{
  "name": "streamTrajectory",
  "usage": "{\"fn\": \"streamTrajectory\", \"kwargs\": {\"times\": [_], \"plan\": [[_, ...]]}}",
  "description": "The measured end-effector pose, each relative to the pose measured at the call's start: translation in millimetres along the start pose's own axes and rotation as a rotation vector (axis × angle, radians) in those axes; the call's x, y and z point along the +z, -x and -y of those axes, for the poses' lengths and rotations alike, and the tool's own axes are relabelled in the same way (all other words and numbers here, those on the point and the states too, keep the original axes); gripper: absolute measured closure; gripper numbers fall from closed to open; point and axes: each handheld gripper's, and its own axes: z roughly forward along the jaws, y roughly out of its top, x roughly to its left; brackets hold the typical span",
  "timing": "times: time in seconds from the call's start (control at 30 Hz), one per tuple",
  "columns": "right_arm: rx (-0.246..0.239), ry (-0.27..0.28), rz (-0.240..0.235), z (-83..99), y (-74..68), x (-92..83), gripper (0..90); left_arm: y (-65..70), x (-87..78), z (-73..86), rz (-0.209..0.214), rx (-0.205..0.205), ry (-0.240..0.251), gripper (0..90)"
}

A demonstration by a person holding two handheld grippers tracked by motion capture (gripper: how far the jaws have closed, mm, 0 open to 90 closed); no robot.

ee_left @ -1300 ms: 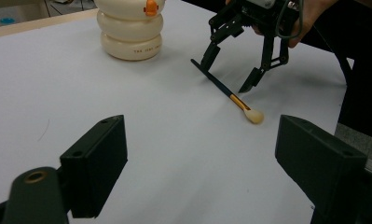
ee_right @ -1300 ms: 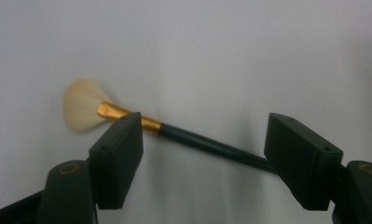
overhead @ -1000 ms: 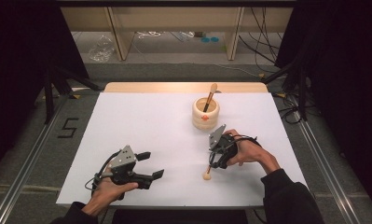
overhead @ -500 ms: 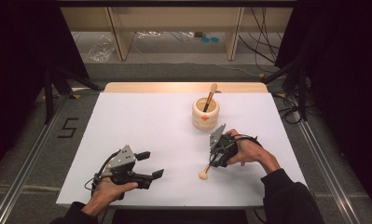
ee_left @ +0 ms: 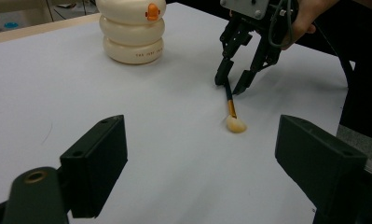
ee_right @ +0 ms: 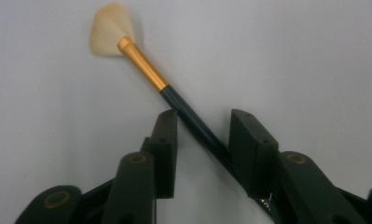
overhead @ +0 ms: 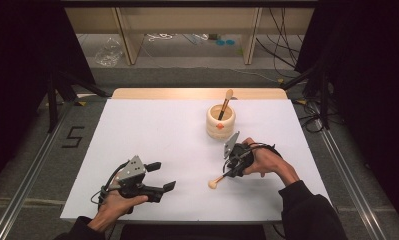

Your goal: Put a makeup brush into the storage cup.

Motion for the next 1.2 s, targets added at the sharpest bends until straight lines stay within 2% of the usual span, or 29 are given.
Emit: {"fn": "streamTrajectory", "kwargs": {"times": [0.3,0.6,0.73,0.9,1.03,1.2], "plan": [[-0.038,-0.063,-0.009,-9.4,-3.0,0.5,72.1,-0.9,-0.5,0.0,0.006,0.003,0.006,16.8],[-0.038,-0.081,-0.017,-12.1,-3.4,1.0,75.9,-0.6,0.4,-0.6,-0.002,0.002,0.000,16.9],[-0.042,-0.102,-0.021,-15.2,-3.7,1.5,76.6,0.4,2.5,-0.2,0.013,0.005,0.003,16.9],[-0.036,-0.116,-0.025,-16.9,-4.1,2.0,78.0,-1.4,0.3,-0.4,-0.003,0.005,0.000,16.9],[-0.062,-0.129,-0.021,-19.0,-4.6,2.2,80.1,-1.5,-0.4,-0.5,-0.003,0.009,-0.004,16.9],[-0.065,-0.137,-0.023,-20.2,-5.4,2.5,82.0,-1.8,-0.2,-0.2,-0.002,0.005,-0.002,16.9]]}}
